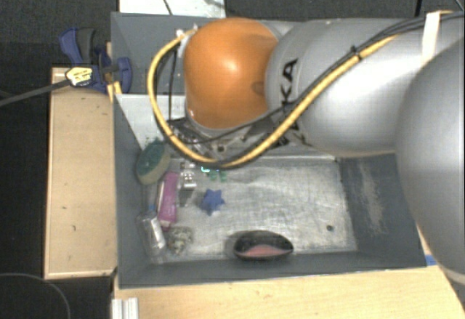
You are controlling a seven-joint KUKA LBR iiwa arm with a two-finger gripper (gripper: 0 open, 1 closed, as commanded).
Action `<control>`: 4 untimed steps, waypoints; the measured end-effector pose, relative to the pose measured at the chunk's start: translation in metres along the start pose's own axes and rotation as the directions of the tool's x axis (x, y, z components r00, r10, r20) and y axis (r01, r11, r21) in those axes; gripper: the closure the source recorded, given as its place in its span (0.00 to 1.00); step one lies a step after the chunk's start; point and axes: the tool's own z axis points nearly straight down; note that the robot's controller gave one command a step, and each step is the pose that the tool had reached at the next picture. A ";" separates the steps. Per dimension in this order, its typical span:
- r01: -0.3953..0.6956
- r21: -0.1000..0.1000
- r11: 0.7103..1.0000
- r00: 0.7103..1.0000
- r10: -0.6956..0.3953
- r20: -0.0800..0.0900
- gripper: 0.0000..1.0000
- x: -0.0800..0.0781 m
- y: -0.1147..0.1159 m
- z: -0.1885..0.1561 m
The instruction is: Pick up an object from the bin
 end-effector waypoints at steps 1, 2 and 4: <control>0.473 0.008 0.881 0.881 -0.473 0.019 0.00 -0.027 0.005 0.121; 0.753 0.008 0.658 0.658 -0.753 0.012 0.00 -0.022 0.014 0.106; 0.999 0.003 -0.048 -0.048 -0.999 -0.001 0.00 -0.024 0.013 0.151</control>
Offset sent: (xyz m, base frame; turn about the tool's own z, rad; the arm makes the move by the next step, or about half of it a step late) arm 0.0227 0.0071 -0.1503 -0.5287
